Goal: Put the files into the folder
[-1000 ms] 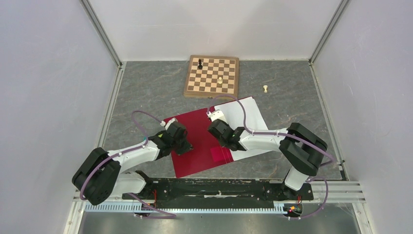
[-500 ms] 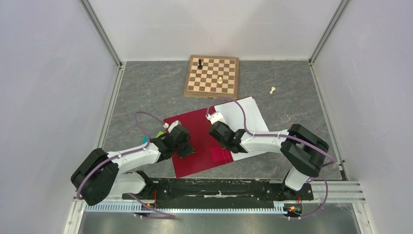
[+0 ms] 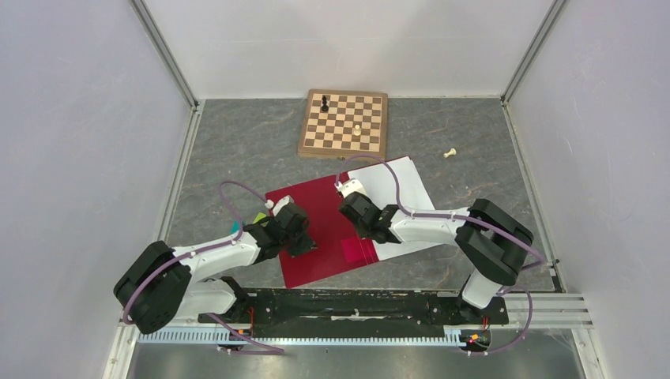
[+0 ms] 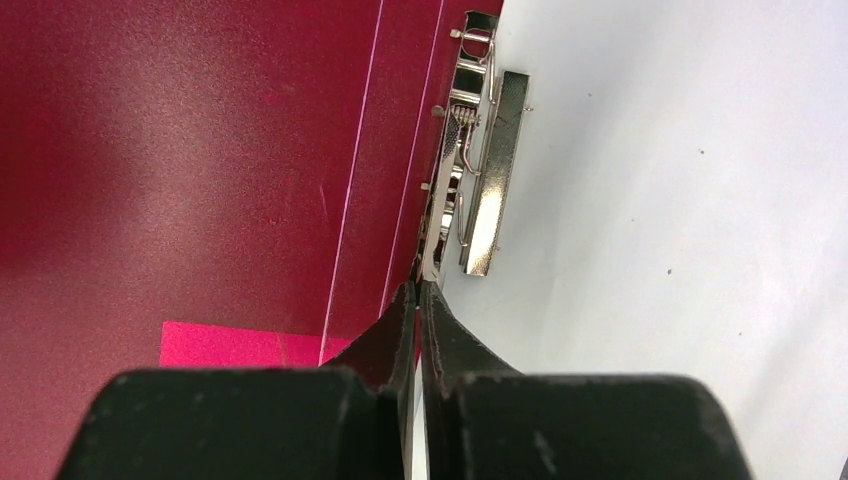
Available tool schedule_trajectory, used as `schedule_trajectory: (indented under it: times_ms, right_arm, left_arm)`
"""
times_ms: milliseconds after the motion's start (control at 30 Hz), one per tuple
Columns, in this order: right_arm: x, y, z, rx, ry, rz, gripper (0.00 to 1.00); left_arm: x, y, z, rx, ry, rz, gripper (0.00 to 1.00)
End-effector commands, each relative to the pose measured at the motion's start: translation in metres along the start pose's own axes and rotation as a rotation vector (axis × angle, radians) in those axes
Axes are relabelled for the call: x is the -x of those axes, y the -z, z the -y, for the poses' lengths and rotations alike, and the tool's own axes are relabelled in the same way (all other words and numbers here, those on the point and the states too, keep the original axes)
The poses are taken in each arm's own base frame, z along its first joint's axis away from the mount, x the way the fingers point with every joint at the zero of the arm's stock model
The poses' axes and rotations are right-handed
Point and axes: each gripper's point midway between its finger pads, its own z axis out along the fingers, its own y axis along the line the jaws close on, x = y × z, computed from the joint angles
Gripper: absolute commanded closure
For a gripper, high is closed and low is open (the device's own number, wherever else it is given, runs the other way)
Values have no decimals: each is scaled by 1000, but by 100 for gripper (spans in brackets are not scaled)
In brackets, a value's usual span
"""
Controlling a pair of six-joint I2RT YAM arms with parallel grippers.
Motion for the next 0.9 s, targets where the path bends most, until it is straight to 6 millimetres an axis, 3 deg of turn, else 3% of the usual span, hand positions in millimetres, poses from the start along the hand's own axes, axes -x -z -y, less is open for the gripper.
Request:
schedule_trajectory:
  times_ms: [0, 167, 533, 867]
  right_arm:
    - [-113, 7, -8, 98, 79, -406, 100]
    - [-99, 9, -11, 113, 64, -372, 100]
    - [-70, 13, 9, 46, -12, -299, 100]
    - [-59, 16, 14, 31, -35, -270, 100]
  left_arm:
    - [-14, -2, -45, 171, -33, -34, 98]
    - [-16, -3, -47, 173, -33, -43, 98]
    - [-16, -2, -48, 175, -37, -39, 98]
    - [-15, -1, -48, 176, -40, -36, 98]
